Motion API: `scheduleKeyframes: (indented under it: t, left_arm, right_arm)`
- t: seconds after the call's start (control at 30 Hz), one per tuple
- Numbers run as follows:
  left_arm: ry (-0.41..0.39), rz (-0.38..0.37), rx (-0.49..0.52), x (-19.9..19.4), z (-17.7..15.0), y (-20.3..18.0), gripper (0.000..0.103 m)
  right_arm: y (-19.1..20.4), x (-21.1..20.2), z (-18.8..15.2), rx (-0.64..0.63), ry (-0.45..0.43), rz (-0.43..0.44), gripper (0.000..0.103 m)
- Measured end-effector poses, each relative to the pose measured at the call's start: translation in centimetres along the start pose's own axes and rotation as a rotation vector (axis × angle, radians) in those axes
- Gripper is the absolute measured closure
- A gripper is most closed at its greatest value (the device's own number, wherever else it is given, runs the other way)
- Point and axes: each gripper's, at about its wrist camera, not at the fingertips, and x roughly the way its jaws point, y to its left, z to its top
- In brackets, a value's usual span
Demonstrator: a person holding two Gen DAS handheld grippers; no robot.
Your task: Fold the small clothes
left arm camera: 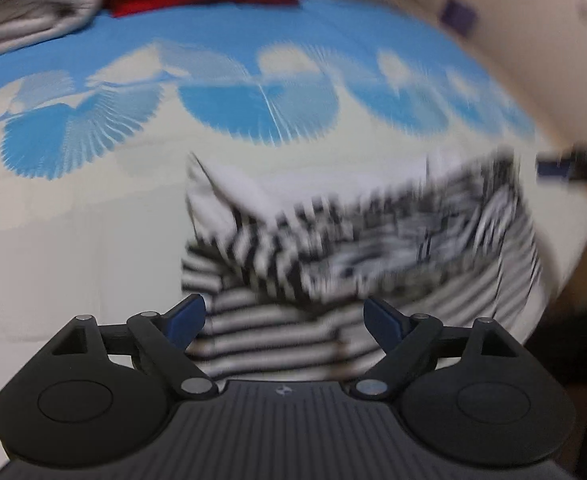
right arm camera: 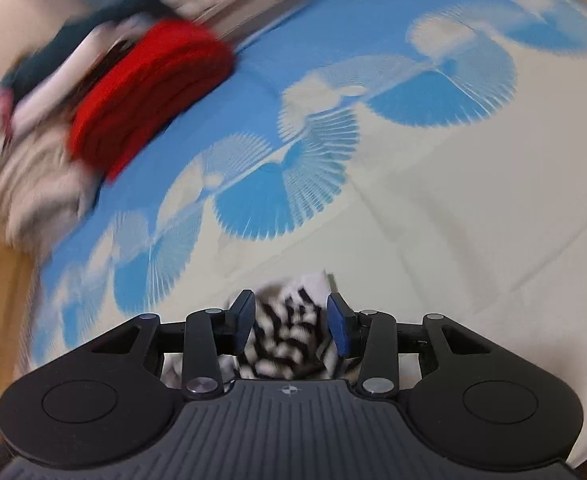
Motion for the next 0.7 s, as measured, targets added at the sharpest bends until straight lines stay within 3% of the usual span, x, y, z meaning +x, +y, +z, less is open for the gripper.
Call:
scheduleKeyframes:
  t: [0.17,0.27,0.37,0.5,0.63,0.7]
  left_arm:
    - [0.041,0.079,0.093,2.9,-0.8,-1.6,0.013]
    - [0.01,0.156,0.096,4.6,-0.1,-1.7,0.013]
    - [-0.057,0.201,0.019,5.5,1.4,-1.0,0.013]
    - [-0.132,0.238,-0.098,6.0,4.2,0.1,0.013]
    - [-0.131,0.212,-0.135,7.1,6.2,0.6,0.013]
    - [-0.121,0.21,-0.111,7.7,6.9,0.5,0.013]
  right_arm:
    - [2.8,2.5,-3.5,-0.286,0.195,0.017,0.057]
    - [4.8,5.0,-5.7,-0.471,0.27,-0.079,0.057]
    - [6.2,6.6,-6.1,-0.544,0.235,-0.135,0.058]
    - [6.9,7.8,-4.5,-0.501,0.13,-0.159,0.058]
    - [7.7,8.4,-2.4,-0.492,0.005,-0.23,0.058]
    - [7.9,9.0,-1.7,-0.492,-0.014,-0.24,0.058]
